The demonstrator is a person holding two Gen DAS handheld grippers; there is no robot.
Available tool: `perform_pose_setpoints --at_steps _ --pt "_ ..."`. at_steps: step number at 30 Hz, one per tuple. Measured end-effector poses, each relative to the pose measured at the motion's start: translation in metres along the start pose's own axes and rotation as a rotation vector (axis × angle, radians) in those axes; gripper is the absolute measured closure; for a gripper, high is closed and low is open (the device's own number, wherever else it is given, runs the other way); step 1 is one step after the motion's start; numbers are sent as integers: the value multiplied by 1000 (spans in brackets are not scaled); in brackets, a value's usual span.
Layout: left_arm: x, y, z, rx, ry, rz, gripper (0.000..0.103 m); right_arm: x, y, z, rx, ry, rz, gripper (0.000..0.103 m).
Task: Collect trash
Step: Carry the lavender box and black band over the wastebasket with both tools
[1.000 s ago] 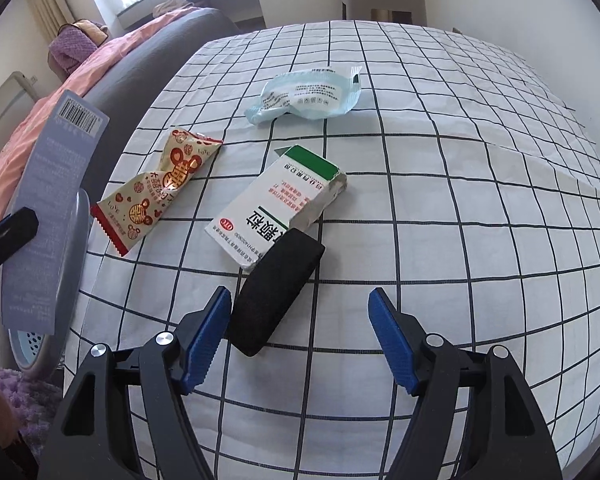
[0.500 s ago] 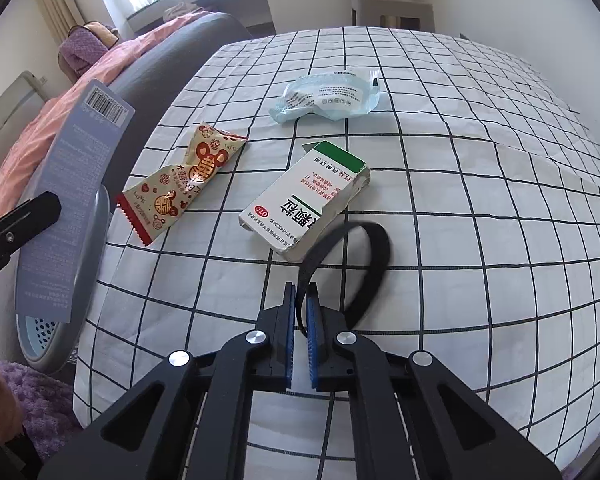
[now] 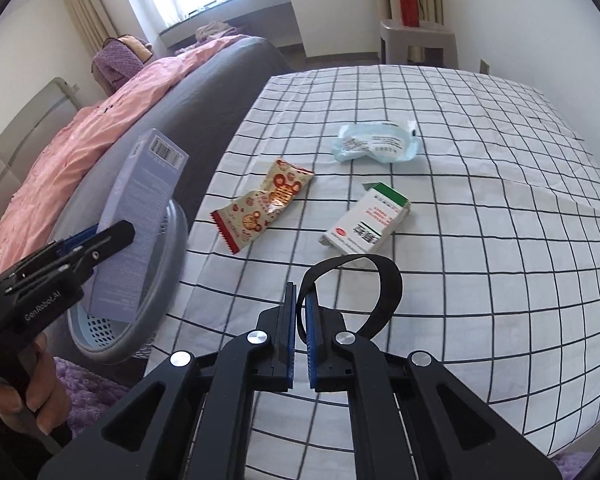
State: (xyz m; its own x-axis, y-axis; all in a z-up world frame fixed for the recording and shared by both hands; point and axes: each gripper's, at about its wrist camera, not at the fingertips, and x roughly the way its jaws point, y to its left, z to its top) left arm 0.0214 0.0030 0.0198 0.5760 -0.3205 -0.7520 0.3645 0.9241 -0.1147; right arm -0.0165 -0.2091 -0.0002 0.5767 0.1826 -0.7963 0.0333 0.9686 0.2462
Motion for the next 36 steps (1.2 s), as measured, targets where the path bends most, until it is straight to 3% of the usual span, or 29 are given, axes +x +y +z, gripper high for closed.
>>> perform_pose_setpoints --at_steps 17,36 --pt "-27 100 -38 -164 58 199 72 42 136 28 -275 35 214 98" --pt "-7 141 -57 -275 108 275 72 100 178 33 -369 156 286 96"
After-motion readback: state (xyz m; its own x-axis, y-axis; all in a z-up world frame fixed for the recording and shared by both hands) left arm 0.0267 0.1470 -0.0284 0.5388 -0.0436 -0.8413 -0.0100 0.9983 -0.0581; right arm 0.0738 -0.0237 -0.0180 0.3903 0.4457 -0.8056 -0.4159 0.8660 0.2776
